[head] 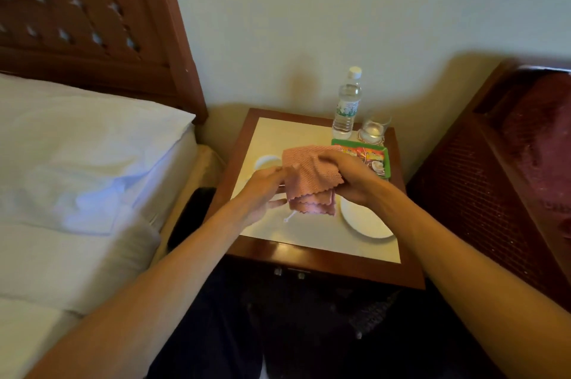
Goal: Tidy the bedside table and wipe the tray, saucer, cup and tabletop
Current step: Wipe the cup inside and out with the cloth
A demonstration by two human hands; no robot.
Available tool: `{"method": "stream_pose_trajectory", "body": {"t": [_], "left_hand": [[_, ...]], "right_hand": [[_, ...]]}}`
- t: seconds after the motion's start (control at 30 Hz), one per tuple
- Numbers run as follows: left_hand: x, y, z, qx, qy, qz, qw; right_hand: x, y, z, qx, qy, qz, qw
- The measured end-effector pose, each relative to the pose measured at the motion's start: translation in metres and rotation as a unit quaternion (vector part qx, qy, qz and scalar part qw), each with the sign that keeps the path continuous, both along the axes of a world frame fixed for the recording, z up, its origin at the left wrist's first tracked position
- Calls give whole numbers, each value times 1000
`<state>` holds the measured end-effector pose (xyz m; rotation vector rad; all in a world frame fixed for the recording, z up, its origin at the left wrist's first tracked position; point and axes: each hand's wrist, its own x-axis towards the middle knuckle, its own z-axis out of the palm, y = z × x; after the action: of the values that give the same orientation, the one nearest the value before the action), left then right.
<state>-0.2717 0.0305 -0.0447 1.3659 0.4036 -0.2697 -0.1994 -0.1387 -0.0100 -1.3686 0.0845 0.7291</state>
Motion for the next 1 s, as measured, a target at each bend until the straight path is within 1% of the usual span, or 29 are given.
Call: {"method": "stream_pose_trajectory", "body": {"t": [0.07,0.17,0.23,0.27,0.37,0.5,0.63,0.77,0.9,1.0], "left_hand": [[-1,7,4,5,-7,7,1000],[-2,13,14,6,-19,30,999],[-4,17,21,12,-23,36,999],[-4,19,24,20,-24,29,999],[-5,24,33,49,-21,0,999],[-8,30,39,23,-22,7,999],[-8,32,41,-47,-13,-5,999],[-6,35,41,-128,-15,11,992],[-8,36,44,-189,-54,20,980],[-5,37,47,-228,-66,48,970]], "right_hand": [[0,3,5,-22,-9,16,1000],[-1,0,12,-75,-33,87,993],[-4,-4,18,-89,-53,131,986],[-6,-5,21,-90,-61,136,985],[-7,-6,25,-106,-93,113,984],[-4,-7,23,-123,-105,82,983],[-3,-12,23,-81,-66,88,991],[-3,-21,26,-32,-75,84,993],[-5,-22,34,28,-65,74,995],[-1,-25,33,75,-36,50,995]]}}
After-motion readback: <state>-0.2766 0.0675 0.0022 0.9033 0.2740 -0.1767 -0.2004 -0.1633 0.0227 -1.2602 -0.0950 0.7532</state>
